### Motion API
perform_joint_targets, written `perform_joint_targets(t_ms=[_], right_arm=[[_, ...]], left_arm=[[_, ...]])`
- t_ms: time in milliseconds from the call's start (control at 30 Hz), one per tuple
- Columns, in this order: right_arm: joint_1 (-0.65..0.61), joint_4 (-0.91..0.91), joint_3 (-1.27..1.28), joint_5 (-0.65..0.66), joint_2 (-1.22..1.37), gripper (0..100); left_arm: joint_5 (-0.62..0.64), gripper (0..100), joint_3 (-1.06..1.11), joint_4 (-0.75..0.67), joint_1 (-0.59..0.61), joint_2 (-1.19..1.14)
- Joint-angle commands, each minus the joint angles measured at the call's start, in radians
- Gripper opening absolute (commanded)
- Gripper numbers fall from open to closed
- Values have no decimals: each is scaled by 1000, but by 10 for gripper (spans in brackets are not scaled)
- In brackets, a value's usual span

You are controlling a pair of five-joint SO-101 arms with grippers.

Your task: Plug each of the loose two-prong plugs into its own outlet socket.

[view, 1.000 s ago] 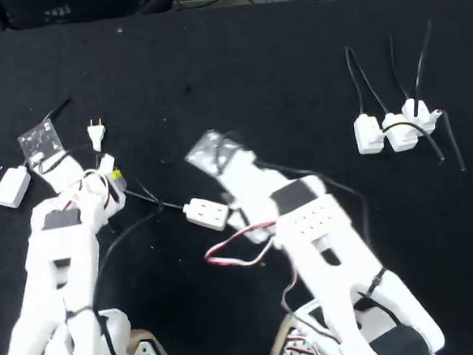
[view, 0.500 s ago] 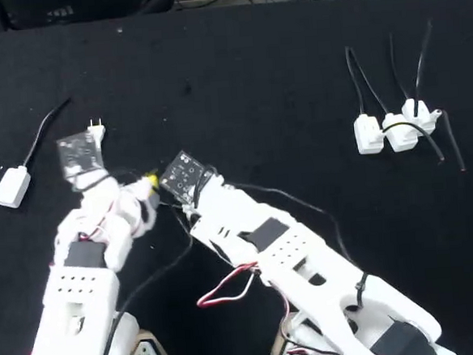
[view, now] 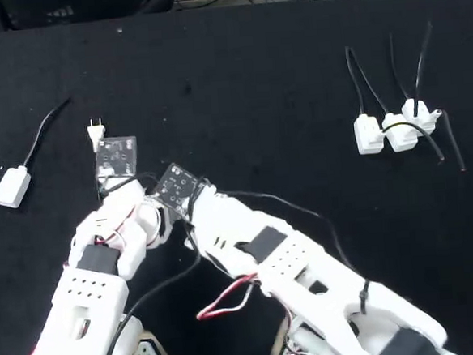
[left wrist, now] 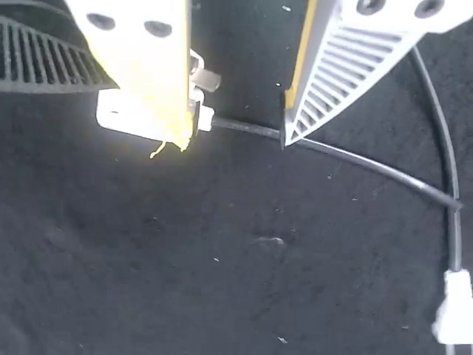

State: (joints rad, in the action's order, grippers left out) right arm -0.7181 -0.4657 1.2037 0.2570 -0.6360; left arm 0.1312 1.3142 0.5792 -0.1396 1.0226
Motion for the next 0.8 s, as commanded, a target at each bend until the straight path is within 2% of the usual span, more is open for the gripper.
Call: perform_joint_targets(t_ms=[0, 300, 767], right_arm=[[-14, -38, 7, -3, -119, 11], [32, -52, 108, -5, -354, 11], [46, -55, 97, -15, -364, 11]], left_arm=[[-49, 198, -8, 2, -27, 17], [-49, 198, -8, 2, -35, 17], [-54, 198, -7, 2, -33, 9]])
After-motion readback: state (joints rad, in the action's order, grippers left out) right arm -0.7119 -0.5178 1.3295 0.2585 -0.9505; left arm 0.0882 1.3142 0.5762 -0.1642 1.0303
